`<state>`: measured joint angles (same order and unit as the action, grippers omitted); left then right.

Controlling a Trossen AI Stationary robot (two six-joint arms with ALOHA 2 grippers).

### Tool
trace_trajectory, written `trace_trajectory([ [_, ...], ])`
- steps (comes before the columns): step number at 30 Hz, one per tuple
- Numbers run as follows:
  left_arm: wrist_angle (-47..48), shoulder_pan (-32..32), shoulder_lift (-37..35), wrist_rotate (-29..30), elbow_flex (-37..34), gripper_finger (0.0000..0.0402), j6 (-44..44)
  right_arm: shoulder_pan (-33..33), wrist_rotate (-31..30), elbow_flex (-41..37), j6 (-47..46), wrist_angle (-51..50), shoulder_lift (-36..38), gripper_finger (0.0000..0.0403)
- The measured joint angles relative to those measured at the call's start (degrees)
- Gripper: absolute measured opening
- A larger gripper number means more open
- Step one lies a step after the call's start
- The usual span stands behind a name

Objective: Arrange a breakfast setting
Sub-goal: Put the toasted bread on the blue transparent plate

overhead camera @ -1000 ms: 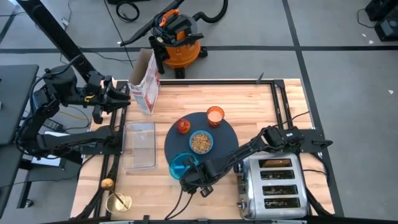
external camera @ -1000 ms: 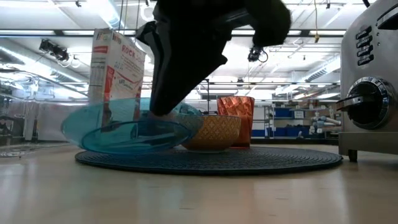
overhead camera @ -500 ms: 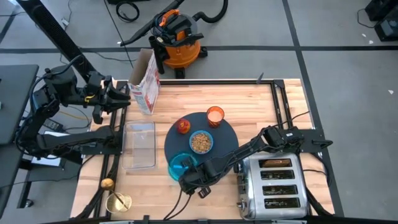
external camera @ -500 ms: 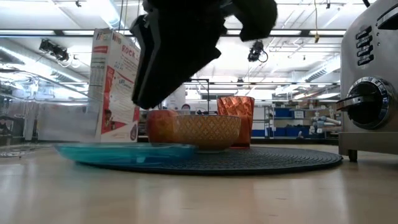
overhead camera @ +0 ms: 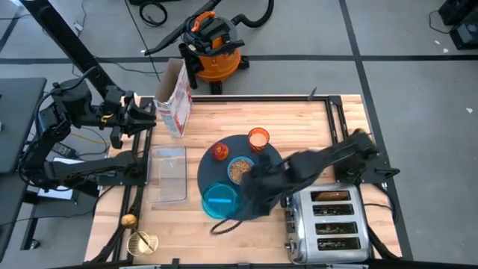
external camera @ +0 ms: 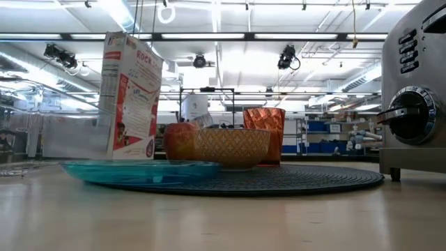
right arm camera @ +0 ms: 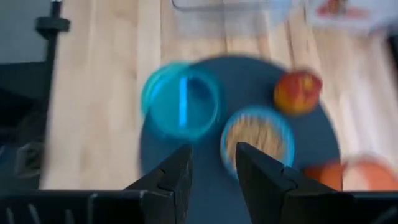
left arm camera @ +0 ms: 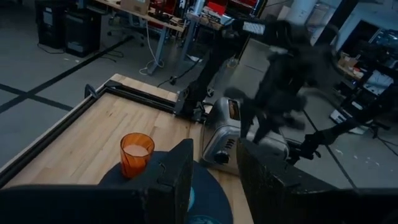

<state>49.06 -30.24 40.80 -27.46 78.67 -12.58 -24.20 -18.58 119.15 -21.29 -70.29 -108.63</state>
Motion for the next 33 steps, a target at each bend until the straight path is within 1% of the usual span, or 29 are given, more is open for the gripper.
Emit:
trace_trajectory([
  [3,-1.2,0.0,0.0,0.0,0.0,0.013,-0.4,-1.9,5.4,0.0,-5.2,-9.0,4.4,0.0131],
  [6,-2.2,0.0,0.0,0.0,0.0,0.013,-0.9,-5.4,10.2,-0.1,-10.6,-20.2,6.7,0.0137],
  [7,-2.3,0.0,0.0,0.0,0.0,0.013,-1.1,-6.7,11.2,-0.9,-11.8,-20.4,7.3,0.0141],
  [9,-2.6,0.0,0.0,-0.6,0.0,0.013,-1.5,-9.5,12.2,-5.2,-13.1,-18.1,10.1,0.0146],
  [11,-3.0,0.6,0.0,-1.3,0.0,0.013,-1.9,-11.7,13.8,-8.7,-18.9,-19.8,11.9,0.0147],
  [14,-3.0,2.4,0.0,-1.5,0.0,0.013,-2.3,-15.0,18.4,-18.2,-25.7,-18.8,15.9,0.0143],
  [16,-3.1,3.7,0.0,-1.6,0.0,0.013,-2.6,-16.8,19.3,-22.9,-32.4,-19.3,18.7,0.014],
  [18,-3.5,4.9,0.0,-1.6,0.0,0.013,-2.9,-18.4,20.4,-26.5,-36.4,-20.1,21.8,0.0139],
  [20,-3.5,5.7,0.0,-1.5,0.0,0.013,-3.3,-19.2,18.8,-28.6,-39.7,-19.6,24.1,0.0138],
  [22,-3.5,6.5,0.0,-0.7,0.0,0.013,-3.3,-19.3,16.1,-29.8,-40.3,-19.7,25.9,0.0136],
  [25,-3.5,7.3,0.0,0.5,0.0,0.013,-3.4,-19.1,12.2,-31.5,-36.8,-19.7,27.9,0.0132],
  [26,-3.5,7.6,0.0,0.8,0.0,0.013,-3.3,-19.0,11.7,-32.3,-35.3,-19.7,28.0,0.0131],
  [28,-3.5,8.0,0.0,1.4,0.0,0.013,-3.4,-18.6,12.2,-34.4,-32.1,-19.5,28.0,0.0129],
  [31,-3.4,8.6,0.0,1.9,0.0,0.013,-3.6,-18.3,15.5,-38.1,-28.6,-18.2,28.1,0.0128],
  [33,-3.4,8.9,0.0,1.9,0.0,0.013,-3.8,-18.3,17.4,-40.1,-28.0,-16.5,28.0,0.0128],
])
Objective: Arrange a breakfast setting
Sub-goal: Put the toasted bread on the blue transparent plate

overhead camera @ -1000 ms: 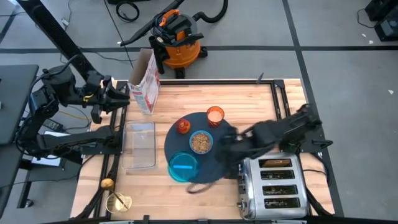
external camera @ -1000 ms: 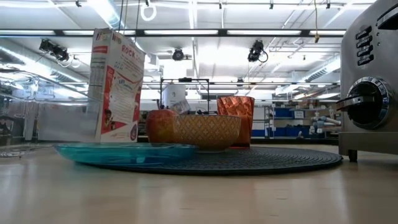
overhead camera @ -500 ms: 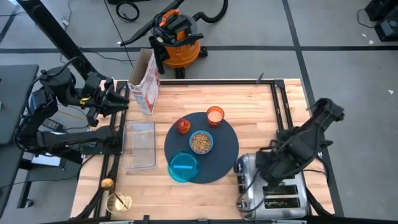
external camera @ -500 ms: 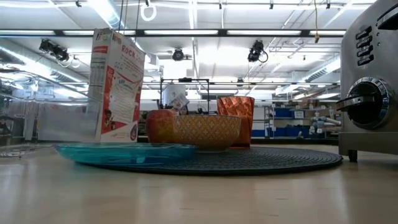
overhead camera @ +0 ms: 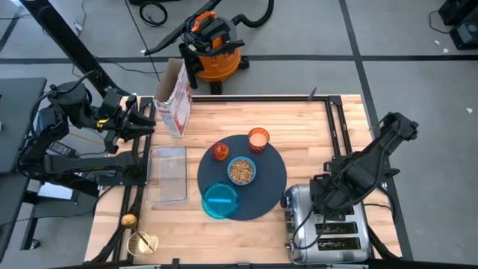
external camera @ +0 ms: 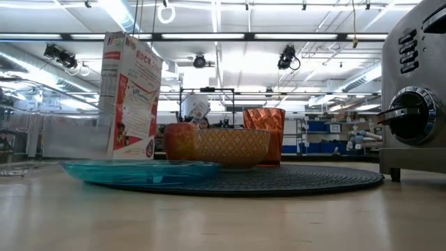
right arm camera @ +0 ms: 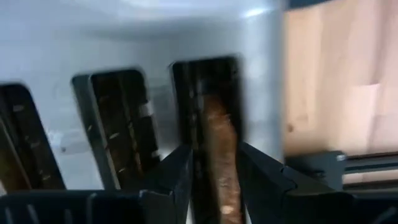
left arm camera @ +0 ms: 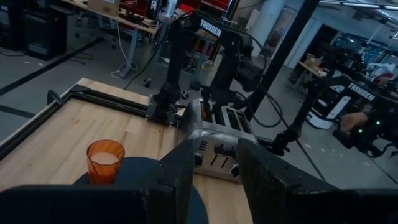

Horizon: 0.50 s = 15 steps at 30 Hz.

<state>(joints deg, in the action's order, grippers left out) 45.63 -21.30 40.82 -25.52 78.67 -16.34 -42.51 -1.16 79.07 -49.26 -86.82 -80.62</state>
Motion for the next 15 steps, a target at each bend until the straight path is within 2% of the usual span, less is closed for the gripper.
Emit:
trace_trajectory([
  [6,0.0,0.4,0.0,0.3,0.0,0.013,0.1,0.0,1.4,-3.2,-0.6,2.2,0.1,0.0128],
  [15,-0.3,0.4,0.1,1.5,0.0,0.013,0.2,0.4,1.3,-3.3,-1.1,1.5,0.6,0.0128],
])
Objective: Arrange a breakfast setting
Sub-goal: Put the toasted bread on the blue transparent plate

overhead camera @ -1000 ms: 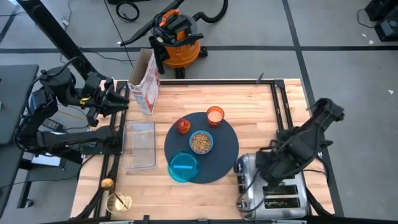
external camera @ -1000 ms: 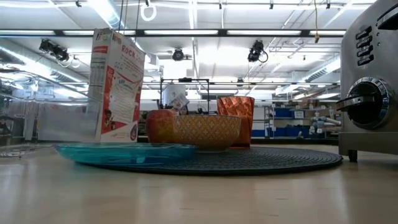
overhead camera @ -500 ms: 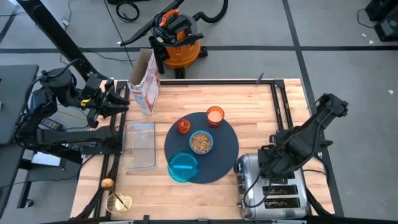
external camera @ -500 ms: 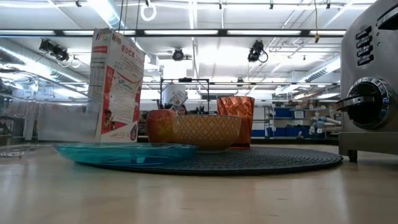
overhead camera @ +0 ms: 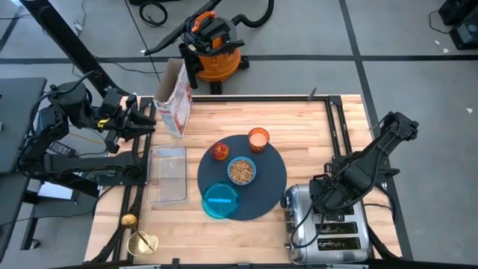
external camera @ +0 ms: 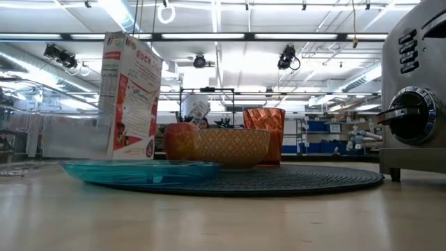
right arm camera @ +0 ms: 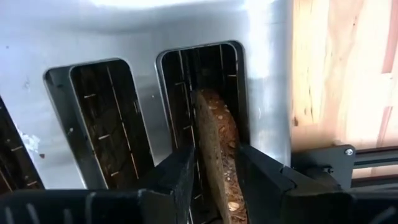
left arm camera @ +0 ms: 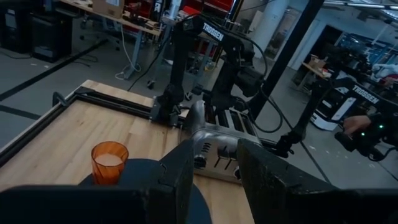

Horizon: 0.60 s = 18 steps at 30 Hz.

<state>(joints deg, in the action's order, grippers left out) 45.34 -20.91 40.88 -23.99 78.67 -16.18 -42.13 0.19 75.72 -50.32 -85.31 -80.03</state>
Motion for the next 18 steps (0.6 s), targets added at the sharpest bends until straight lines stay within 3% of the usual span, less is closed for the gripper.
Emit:
trace_trajectory([
  [12,-1.0,0.0,0.0,1.0,0.0,0.013,0.1,1.4,-3.3,3.3,5.0,-1.0,-0.2,0.0128],
  [18,-1.0,0.0,0.7,1.3,0.0,0.013,0.0,1.5,-2.7,1.1,6.3,-1.6,-0.2,0.0128],
])
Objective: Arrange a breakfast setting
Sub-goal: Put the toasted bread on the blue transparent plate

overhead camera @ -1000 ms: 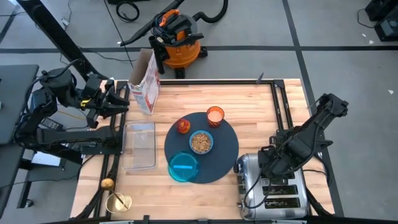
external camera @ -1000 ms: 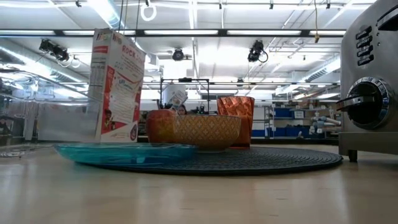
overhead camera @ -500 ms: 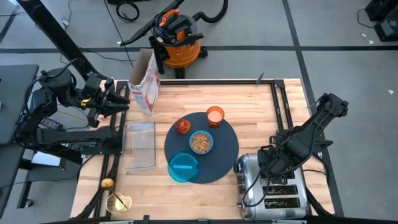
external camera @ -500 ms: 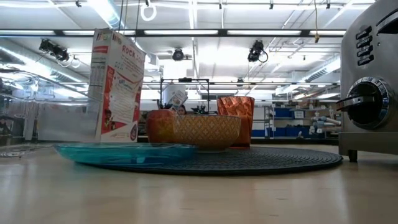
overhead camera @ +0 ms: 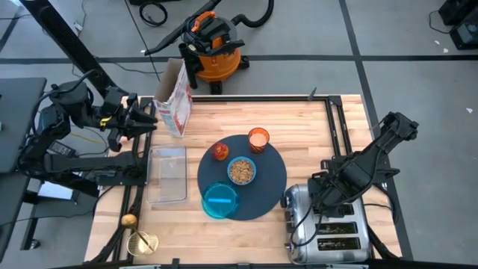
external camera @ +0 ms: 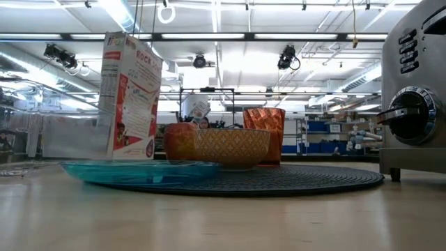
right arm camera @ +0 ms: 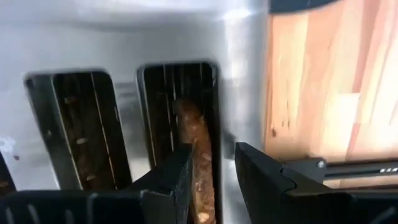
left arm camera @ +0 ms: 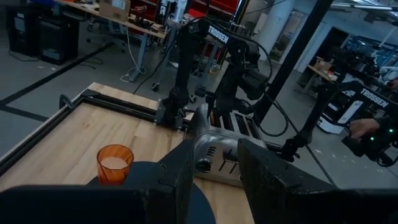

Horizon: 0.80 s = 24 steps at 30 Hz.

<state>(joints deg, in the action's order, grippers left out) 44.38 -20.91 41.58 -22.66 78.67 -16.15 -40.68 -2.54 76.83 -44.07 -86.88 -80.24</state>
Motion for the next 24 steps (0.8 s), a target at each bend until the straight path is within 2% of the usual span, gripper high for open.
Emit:
trace_trajectory([
  [7,-0.8,3.9,1.8,-0.5,-0.2,0.013,0.1,0.0,3.0,-0.1,0.8,0.1,0.0,0.0127],
  [16,-17.9,15.9,5.1,-1.2,-7.9,0.013,-0.8,0.0,5.8,0.0,2.2,0.3,0.2,0.0105],
  [18,-19.4,17.5,6.2,-1.2,-8.0,0.013,-0.8,-0.1,7.8,-0.1,2.6,1.9,-0.1,0.0097],
  [24,-20.5,20.5,8.6,-0.2,-8.0,0.013,0.1,-0.2,6.0,-0.2,1.6,0.9,-0.5,0.0087],
])
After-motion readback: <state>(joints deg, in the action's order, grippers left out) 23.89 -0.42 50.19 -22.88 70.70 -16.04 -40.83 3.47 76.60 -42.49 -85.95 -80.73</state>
